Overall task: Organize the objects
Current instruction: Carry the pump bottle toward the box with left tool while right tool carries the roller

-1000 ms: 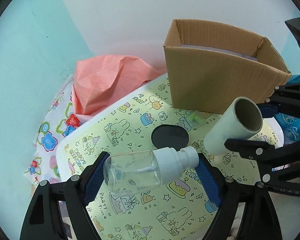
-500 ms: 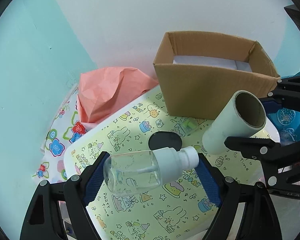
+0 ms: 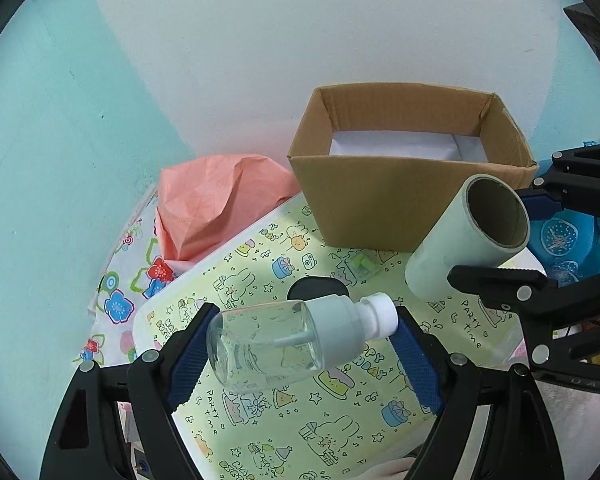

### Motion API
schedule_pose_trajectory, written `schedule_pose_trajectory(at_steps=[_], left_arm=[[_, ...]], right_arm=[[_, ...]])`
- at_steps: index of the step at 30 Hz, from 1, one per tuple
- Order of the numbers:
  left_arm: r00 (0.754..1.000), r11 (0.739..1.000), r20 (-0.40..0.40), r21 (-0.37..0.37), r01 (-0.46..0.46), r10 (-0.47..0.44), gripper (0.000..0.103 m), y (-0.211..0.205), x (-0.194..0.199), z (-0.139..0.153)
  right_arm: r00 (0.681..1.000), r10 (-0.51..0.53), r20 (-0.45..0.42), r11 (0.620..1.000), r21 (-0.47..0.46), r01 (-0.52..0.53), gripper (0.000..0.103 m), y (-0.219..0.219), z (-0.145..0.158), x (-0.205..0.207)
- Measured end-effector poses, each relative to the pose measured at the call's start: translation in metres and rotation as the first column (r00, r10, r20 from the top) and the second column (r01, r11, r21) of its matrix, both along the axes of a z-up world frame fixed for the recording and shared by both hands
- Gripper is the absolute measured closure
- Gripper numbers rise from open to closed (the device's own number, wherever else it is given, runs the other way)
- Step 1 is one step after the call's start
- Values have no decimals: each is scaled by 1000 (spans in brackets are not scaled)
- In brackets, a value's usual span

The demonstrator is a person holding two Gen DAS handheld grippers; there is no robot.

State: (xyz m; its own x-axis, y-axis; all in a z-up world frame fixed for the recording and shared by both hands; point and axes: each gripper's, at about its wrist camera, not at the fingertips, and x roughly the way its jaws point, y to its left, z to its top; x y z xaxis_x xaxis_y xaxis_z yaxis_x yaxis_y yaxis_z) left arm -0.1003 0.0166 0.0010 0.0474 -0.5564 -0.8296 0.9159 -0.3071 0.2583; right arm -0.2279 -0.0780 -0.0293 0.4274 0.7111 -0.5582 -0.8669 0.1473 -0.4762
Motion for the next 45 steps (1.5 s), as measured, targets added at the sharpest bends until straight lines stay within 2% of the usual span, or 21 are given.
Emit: schedule_pose_trajectory(at_steps=[12, 27, 45], left_arm=[[999, 1000, -31, -22, 23, -24, 17, 3, -15, 16], [997, 998, -80, -60, 15, -20, 17, -1, -34, 30], [992, 995, -124, -101, 20, -32, 17, -10, -54, 49]], right_arm=[[1000, 4, 14, 1000, 29, -4, 55, -12, 11, 8], [999, 25, 32, 996, 85, -27, 55, -32, 41, 25], [999, 53, 11, 989, 136, -54, 55, -50, 68, 37]])
